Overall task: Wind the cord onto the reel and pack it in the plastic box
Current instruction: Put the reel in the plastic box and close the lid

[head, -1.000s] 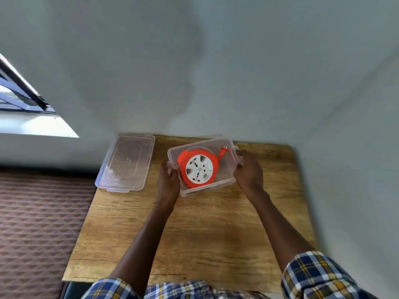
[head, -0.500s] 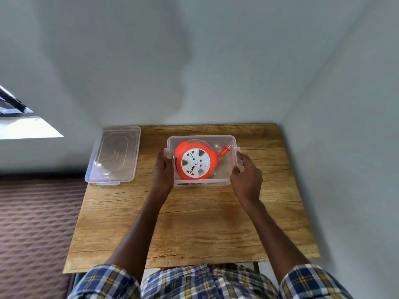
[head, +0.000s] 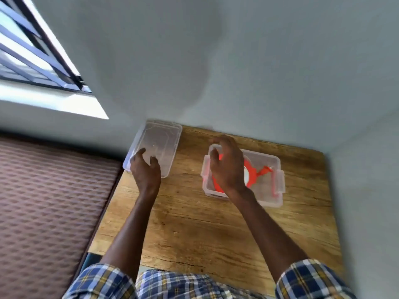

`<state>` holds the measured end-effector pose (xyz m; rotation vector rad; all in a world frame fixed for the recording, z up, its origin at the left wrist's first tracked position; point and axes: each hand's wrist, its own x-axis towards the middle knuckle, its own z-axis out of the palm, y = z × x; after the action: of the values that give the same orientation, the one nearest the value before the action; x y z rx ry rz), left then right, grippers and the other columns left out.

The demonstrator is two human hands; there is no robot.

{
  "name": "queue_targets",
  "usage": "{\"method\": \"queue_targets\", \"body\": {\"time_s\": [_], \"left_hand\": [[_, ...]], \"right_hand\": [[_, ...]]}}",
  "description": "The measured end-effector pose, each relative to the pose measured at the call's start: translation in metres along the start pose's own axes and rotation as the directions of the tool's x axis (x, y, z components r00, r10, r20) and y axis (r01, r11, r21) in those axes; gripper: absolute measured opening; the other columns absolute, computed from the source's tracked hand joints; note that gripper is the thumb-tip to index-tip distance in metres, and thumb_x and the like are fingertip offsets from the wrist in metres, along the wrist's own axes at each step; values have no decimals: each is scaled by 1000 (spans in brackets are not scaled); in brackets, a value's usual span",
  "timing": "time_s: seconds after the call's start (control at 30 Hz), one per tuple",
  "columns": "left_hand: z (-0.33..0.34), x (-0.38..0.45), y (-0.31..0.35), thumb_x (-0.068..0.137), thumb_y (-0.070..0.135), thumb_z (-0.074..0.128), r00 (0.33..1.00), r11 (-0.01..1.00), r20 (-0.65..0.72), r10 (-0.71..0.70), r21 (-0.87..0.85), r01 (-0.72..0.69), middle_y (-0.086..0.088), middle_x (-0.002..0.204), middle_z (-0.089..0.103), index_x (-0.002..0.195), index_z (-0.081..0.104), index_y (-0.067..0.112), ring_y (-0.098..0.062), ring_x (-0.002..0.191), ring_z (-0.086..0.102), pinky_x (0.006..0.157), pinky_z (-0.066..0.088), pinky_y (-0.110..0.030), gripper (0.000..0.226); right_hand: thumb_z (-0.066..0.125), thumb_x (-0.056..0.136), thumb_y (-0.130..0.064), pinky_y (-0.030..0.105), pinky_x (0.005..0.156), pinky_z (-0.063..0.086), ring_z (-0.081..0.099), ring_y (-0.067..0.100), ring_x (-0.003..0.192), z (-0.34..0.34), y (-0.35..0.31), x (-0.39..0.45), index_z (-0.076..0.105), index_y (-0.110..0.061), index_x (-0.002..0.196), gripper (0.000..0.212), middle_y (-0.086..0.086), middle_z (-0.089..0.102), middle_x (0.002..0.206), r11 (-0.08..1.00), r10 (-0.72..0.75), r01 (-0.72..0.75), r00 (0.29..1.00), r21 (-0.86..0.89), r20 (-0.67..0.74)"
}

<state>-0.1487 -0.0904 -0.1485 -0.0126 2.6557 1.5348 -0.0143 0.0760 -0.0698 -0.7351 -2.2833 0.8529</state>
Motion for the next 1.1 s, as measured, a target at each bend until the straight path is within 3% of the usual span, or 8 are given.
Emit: {"method": "queue_targets", "body": {"time_s": [0.17, 0.3, 0.37, 0.5, 0.67, 0.8, 0.93, 1.1], "left_hand": [[-25, 47, -32, 99, 25, 67, 973, 957, -101, -208, 183, 223, -30, 152, 43, 149, 44, -4, -45, 143, 36, 118, 30, -50, 63], [-32, 79, -52, 100, 40, 68, 945, 909, 2, -328, 273, 315, -27, 144, 58, 143, 56, 0, -45, 138, 49, 112, 40, -51, 59], [-34, 89, -61, 101, 37, 68, 956, 931, 63, -285, 254, 261, -22, 126, 73, 128, 71, 6, -42, 123, 63, 99, 49, -47, 41], [-34, 94, -69, 98, 30, 72, 980, 962, 53, -192, 208, 177, -17, 102, 79, 104, 79, 11, -39, 102, 71, 82, 51, -41, 21], [-33, 76, -52, 97, 20, 74, 993, 997, -90, -71, -22, 70, -12, 106, 76, 111, 78, 9, -30, 100, 70, 87, 57, -44, 18], [-34, 51, -13, 100, 4, 63, 998, 926, -47, 36, -374, -51, -2, 87, 76, 108, 77, 10, -12, 79, 71, 73, 59, -29, 18], [-38, 16, 16, 92, -13, 66, 946, 873, -4, 323, -385, -300, -4, 98, 78, 106, 79, 7, -15, 93, 73, 80, 57, -29, 28], [-32, -17, 21, 87, -24, 66, 753, 769, 198, 627, -312, -558, -9, 150, 60, 115, 81, 13, -25, 144, 54, 108, 51, -23, 48]], "right_hand": [[63, 90, -10, 35, 90, 52, 69, 28, 101, 89, -36, 46, 71, -12, 118, 29, 10, 75, 108, 999, 53, -50, 919, -18, 390], [65, 95, -25, 35, 101, 47, 56, 34, 127, 155, -34, 66, 55, -10, 141, 50, 17, 58, 140, 971, 225, -127, 780, -204, 584], [64, 95, -31, 38, 108, 43, 48, 36, 134, 179, -27, 71, 49, -8, 146, 58, 19, 51, 146, 945, 284, -110, 741, -307, 609], [62, 93, -33, 37, 103, 45, 51, 36, 126, 202, -14, 70, 62, -5, 127, 44, 19, 58, 132, 909, 279, -48, 808, -413, 520], [54, 101, -39, 34, 78, 52, 66, 30, 99, 184, -13, 73, 67, -10, 107, 32, 13, 71, 111, 944, 329, -278, 813, -176, 481], [37, 104, -58, 45, 90, 57, 70, 29, 102, 136, -23, 85, 61, -16, 129, 55, 11, 67, 123, 652, 541, -696, 705, 301, 458], [39, 93, -77, 39, 71, 55, 70, 33, 88, 62, -18, 83, 60, -14, 122, 73, 17, 70, 103, 140, 634, -735, 581, 664, 510], [68, 88, -23, 42, 80, 55, 64, 36, 94, -21, 17, 55, 62, -8, 125, 40, 20, 66, 112, 98, 669, -713, 564, 695, 484]]}}
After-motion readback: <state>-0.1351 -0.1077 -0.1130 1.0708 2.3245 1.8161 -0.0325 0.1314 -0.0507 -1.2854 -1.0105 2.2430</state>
